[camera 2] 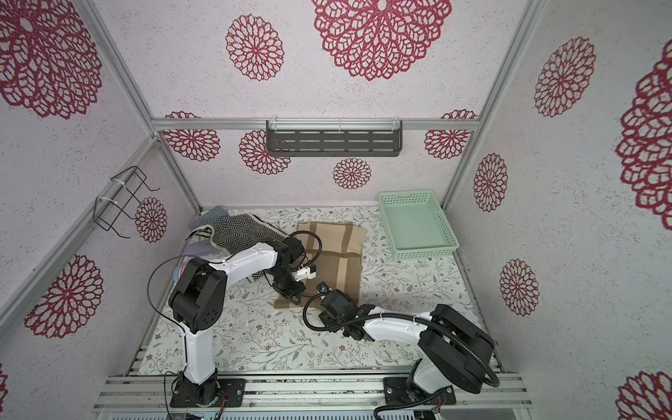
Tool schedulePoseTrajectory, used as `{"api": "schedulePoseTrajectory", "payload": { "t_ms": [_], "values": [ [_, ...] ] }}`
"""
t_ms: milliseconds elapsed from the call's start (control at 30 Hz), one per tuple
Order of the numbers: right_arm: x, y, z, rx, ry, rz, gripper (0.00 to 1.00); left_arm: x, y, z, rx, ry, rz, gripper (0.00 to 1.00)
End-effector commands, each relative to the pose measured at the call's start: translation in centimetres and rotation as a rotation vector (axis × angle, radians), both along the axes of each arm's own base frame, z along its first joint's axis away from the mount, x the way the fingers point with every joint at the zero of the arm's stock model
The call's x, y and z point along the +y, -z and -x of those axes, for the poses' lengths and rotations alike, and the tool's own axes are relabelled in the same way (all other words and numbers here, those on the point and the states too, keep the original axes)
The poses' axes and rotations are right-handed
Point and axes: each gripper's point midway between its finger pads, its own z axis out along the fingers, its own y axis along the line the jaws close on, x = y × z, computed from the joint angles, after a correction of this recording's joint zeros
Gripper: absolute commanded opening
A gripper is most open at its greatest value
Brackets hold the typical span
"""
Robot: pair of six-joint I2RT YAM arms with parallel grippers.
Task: Roll up the scarf and place it into the basket
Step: Roll the scarf at the center of the board.
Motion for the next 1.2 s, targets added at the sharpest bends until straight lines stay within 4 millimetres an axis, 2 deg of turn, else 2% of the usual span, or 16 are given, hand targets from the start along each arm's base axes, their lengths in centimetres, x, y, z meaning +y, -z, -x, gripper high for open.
{"api": "schedulePoseTrajectory", "payload": {
  "t_ms": [0, 67, 100, 267, 300, 333, 400, 500, 533, 600, 767, 867, 967, 1100, 1167],
  "values": [
    [0.0, 0.2, -0.2, -0.012, 0.019, 0.001, 0.75, -0.2, -1.5, -0.5, -0.012, 0.019, 0.038, 0.0],
    [-0.2, 0.5, -0.3, -0.006, 0.031, 0.011, 0.7, -0.3, -1.7, -0.3, -0.001, 0.022, 0.048, 0.0],
    [-0.2, 0.5, -0.2, 0.001, 0.031, 0.006, 0.63, -0.3, -1.7, -0.2, 0.001, 0.024, 0.05, 0.0],
    [0.4, 0.6, 0.8, 0.087, 0.028, -0.028, 0.11, -0.2, -1.7, 0.2, 0.002, 0.013, 0.054, 0.0],
    [0.9, 0.6, 1.4, 0.131, 0.011, -0.049, 0.05, -0.2, -1.6, 0.3, 0.004, 0.01, 0.053, 0.0],
    [1.4, 0.5, 2.1, 0.178, -0.011, -0.071, 0.01, -0.1, -2.6, 0.2, -0.024, 0.004, 0.066, 0.03],
    [1.7, 0.3, 3.2, 0.266, -0.014, -0.092, 0.0, -0.1, -2.8, 0.0, -0.042, -0.009, 0.063, 0.09],
    [1.5, 0.4, 4.3, 0.423, 0.016, -0.092, 0.0, 0.6, -3.2, -0.6, -0.094, -0.046, 0.031, 0.37],
    [1.4, 0.4, 4.7, 0.477, 0.025, -0.094, 0.0, 0.8, -3.6, -0.9, -0.123, -0.061, 0.022, 0.49],
    [1.2, 0.5, 5.1, 0.557, 0.045, -0.1, 0.0, 1.3, -4.7, -1.6, -0.19, -0.098, 0.012, 0.56],
    [0.6, -0.2, 4.1, 0.72, 0.147, -0.197, 0.0, 2.9, -9.0, -3.1, -0.415, -0.209, -0.013, 0.6],
    [0.6, -1.1, 2.9, 0.779, 0.185, -0.293, 0.0, 3.3, -10.5, -2.8, -0.483, -0.272, 0.009, 0.6],
    [1.0, -2.2, 1.5, 0.823, 0.203, -0.375, 0.0, 2.0, -10.2, -0.6, -0.449, -0.258, 0.05, 0.6],
    [1.1, -2.7, 0.1, 0.852, 0.213, -0.389, 0.0, -1.4, -8.7, 3.5, -0.389, -0.184, 0.082, 0.58],
    [1.1, -2.6, -0.4, 0.86, 0.207, -0.37, 0.0, -3.1, -7.9, 4.9, -0.379, -0.159, 0.097, 0.57]
  ]
}}
